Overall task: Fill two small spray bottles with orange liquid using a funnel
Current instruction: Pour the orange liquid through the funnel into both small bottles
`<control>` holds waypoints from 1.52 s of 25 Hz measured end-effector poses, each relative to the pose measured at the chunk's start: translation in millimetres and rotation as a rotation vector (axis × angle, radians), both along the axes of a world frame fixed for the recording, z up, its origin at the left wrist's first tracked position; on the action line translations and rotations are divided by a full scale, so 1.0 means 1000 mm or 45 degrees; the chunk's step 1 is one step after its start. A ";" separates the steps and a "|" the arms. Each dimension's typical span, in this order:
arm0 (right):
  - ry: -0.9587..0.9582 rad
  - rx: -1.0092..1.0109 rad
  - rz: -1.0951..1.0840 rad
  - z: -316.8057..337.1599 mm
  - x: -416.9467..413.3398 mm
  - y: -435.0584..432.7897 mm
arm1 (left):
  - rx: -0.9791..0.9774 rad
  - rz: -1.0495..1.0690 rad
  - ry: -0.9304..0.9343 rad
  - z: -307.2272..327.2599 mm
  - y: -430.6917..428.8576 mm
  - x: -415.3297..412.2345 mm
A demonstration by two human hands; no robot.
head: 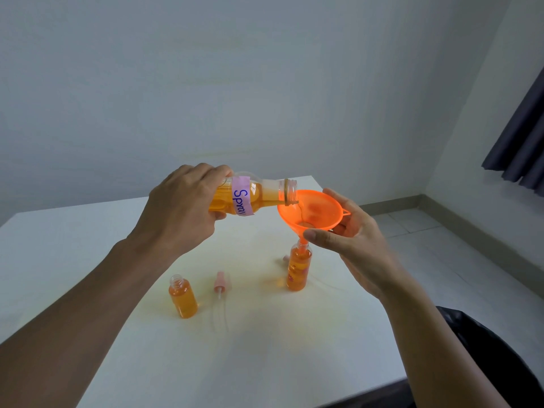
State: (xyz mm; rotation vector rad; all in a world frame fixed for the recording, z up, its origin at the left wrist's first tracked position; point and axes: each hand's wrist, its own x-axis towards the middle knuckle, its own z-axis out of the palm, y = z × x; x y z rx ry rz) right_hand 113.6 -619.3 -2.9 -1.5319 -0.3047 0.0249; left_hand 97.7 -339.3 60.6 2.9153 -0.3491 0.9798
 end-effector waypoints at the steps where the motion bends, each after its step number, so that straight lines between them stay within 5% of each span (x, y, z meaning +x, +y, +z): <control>1: 0.000 0.000 0.001 0.000 0.000 0.000 | 0.000 0.000 0.001 0.000 0.000 0.000; 38: -0.017 0.001 -0.021 0.011 -0.005 0.003 | -0.356 0.056 0.223 -0.013 -0.001 -0.017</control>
